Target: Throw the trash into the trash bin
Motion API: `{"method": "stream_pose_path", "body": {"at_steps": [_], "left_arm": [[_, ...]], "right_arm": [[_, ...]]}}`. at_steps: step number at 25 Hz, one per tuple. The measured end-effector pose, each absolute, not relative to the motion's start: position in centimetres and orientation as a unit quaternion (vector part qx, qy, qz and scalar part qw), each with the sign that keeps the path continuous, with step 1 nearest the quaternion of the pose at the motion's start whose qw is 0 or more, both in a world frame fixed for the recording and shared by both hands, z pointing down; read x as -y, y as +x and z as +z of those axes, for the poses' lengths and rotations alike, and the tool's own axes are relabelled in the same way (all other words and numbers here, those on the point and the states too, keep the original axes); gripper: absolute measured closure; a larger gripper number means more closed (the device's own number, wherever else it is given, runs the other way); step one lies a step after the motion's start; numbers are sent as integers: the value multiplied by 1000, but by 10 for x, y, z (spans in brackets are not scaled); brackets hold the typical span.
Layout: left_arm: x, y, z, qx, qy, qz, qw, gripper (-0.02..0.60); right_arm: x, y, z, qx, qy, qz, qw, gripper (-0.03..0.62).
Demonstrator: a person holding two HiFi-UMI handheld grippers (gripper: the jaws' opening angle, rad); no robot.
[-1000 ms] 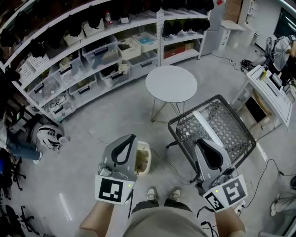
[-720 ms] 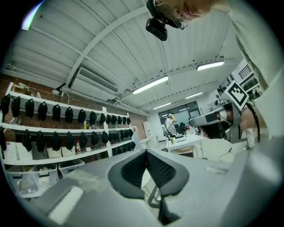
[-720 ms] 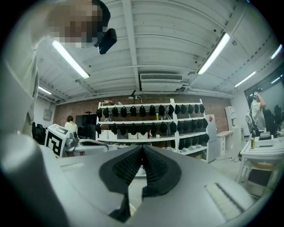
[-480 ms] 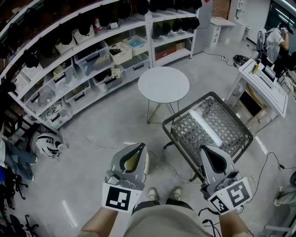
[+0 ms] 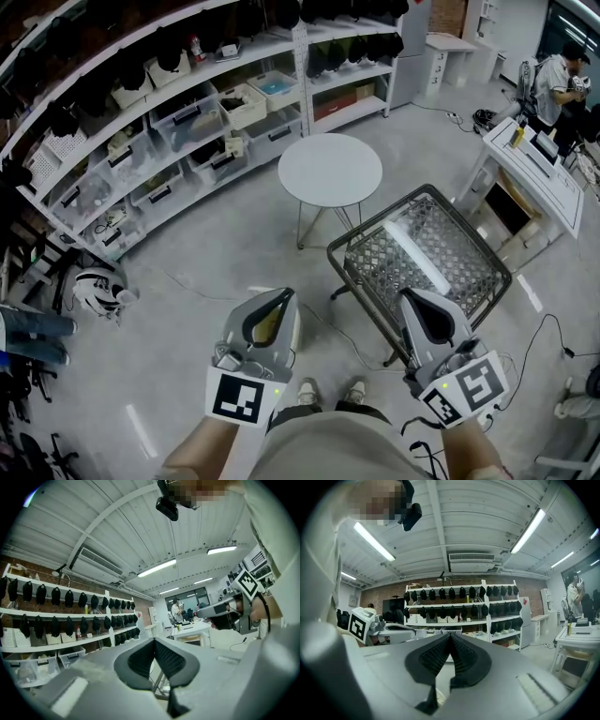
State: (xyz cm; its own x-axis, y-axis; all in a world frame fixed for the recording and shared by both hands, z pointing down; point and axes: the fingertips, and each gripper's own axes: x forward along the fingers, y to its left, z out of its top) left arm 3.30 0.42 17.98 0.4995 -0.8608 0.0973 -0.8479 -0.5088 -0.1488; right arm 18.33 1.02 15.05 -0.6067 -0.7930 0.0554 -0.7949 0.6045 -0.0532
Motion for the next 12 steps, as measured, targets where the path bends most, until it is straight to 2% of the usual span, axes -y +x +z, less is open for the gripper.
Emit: {"method": "stream_pose_path", "body": {"at_steps": [12], "left_arm": [[3, 28, 177, -502, -860, -80, 35, 580]], "right_arm": [[1, 183, 152, 897, 440, 43, 14, 591]]}}
